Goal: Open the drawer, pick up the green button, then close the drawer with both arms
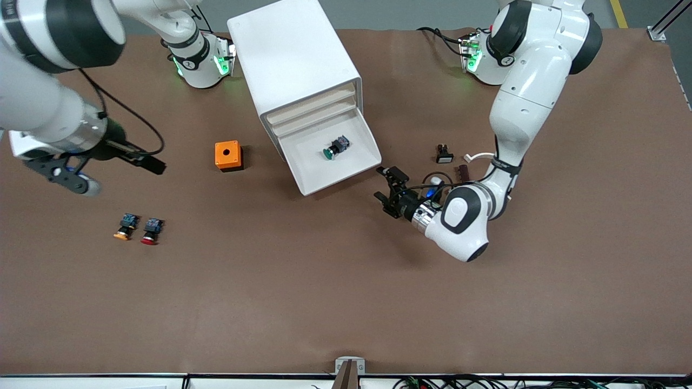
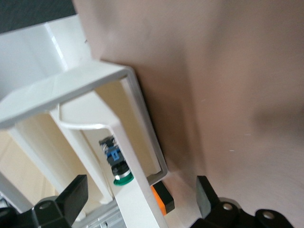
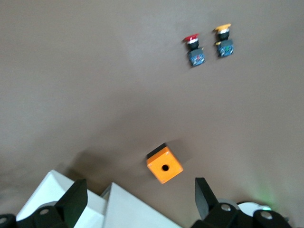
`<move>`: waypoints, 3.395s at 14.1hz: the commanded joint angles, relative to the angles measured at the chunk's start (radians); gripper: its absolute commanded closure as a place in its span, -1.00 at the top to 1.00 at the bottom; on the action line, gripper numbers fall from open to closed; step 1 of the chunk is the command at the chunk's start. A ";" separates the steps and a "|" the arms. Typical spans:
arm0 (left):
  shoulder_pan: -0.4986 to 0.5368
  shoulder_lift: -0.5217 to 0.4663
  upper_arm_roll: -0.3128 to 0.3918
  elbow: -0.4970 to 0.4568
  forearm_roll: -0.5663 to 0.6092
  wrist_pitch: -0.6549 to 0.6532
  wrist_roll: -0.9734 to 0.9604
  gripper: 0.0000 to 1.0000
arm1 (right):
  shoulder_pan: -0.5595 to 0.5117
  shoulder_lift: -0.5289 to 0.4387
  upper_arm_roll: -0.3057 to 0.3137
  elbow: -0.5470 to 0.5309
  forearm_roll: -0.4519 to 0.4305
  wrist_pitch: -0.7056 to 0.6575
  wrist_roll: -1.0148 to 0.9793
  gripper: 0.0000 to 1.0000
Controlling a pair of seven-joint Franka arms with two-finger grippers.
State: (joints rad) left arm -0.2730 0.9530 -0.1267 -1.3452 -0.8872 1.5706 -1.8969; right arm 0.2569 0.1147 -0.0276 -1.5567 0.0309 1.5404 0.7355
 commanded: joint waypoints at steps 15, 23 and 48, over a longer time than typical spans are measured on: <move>0.107 -0.227 0.055 0.029 0.484 0.015 1.080 1.00 | 0.444 0.259 -0.011 0.009 0.004 0.243 0.755 1.00; 0.098 -0.293 0.042 0.023 0.671 0.284 1.141 1.00 | 0.575 0.393 -0.011 0.000 0.006 0.333 0.892 1.00; 0.051 -0.267 0.045 -0.009 0.717 0.460 1.138 1.00 | 0.697 0.457 -0.011 -0.045 0.007 0.418 0.989 1.00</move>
State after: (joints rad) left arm -0.2161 0.6915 -0.0842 -1.3432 -0.1877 2.0161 -0.7664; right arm 0.9352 0.5654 -0.0271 -1.5951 0.0334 1.9379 1.6983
